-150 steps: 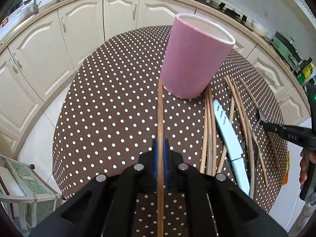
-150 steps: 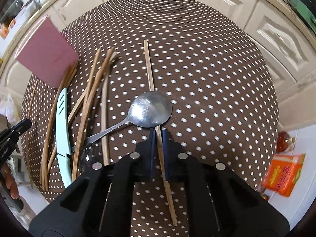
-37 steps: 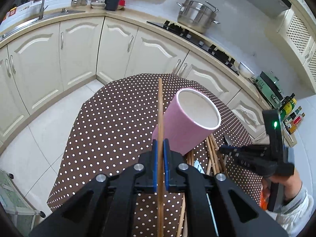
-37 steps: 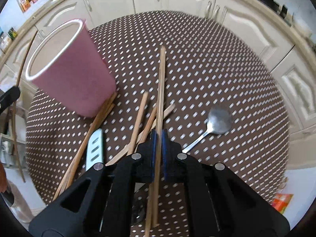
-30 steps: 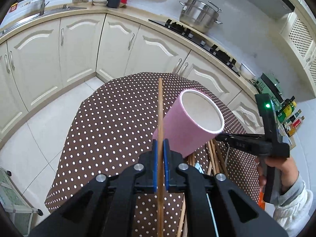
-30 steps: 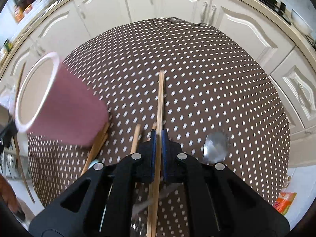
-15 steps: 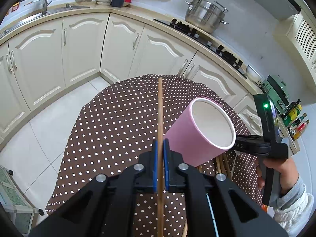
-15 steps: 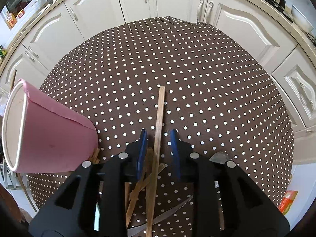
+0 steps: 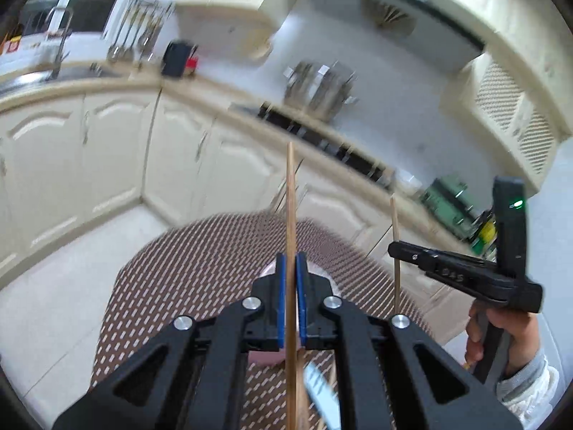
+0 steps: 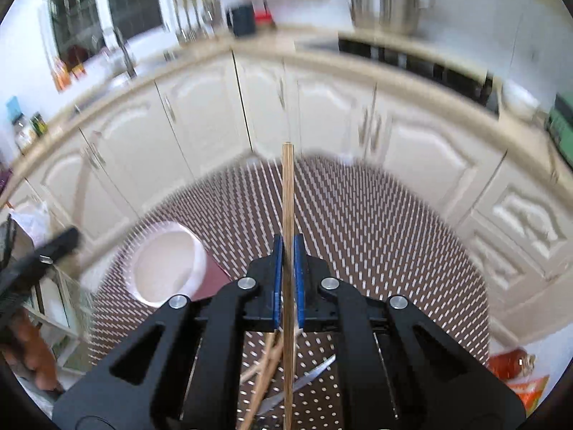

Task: Organize utensils
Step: 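Lower both chopsticks into the pink cup and open both tools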

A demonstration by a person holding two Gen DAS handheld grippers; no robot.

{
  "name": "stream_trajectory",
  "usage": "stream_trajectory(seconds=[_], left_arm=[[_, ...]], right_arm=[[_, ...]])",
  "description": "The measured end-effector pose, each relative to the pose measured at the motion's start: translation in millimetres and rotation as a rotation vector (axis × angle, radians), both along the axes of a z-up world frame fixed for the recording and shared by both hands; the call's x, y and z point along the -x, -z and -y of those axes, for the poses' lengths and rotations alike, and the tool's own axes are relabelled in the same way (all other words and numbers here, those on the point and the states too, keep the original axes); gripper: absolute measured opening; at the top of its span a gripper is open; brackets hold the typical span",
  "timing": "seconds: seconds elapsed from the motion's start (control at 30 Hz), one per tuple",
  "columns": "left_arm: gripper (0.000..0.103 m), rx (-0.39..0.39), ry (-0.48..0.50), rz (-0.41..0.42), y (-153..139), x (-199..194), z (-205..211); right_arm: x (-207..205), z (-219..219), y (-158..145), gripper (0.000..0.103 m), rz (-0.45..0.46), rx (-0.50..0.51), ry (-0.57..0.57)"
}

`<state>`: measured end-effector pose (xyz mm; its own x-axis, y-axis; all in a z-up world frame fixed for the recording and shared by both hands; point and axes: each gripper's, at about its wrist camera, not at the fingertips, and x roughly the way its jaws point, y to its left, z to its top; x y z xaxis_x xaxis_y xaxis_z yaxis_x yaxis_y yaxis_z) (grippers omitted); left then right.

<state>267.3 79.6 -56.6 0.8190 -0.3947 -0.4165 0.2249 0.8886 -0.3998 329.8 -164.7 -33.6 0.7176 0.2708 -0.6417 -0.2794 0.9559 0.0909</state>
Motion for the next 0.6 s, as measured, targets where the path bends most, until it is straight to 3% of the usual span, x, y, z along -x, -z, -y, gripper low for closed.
stream_trajectory(seconds=[0.13, 0.27, 0.4, 0.6], left_arm=[[0.005, 0.025, 0.002, 0.153, -18.0, 2.3, 15.0], [0.005, 0.030, -0.048, 0.289, -27.3, -4.3, 28.9], [0.005, 0.019, -0.101, 0.341, -25.7, -16.7, 36.7], [0.005, 0.058, -0.165, 0.403, -24.9, -23.6, 34.9]], right_arm=[[21.8, -13.0, -49.3, 0.007, 0.165, -0.037, -0.010], [40.5, -20.4, -82.6, 0.007, 0.338, -0.143, -0.017], [41.6, -25.0, -84.4, 0.007, 0.439, -0.237, -0.005], [40.2, -19.6, -67.8, 0.007, 0.484, -0.316, 0.027]])
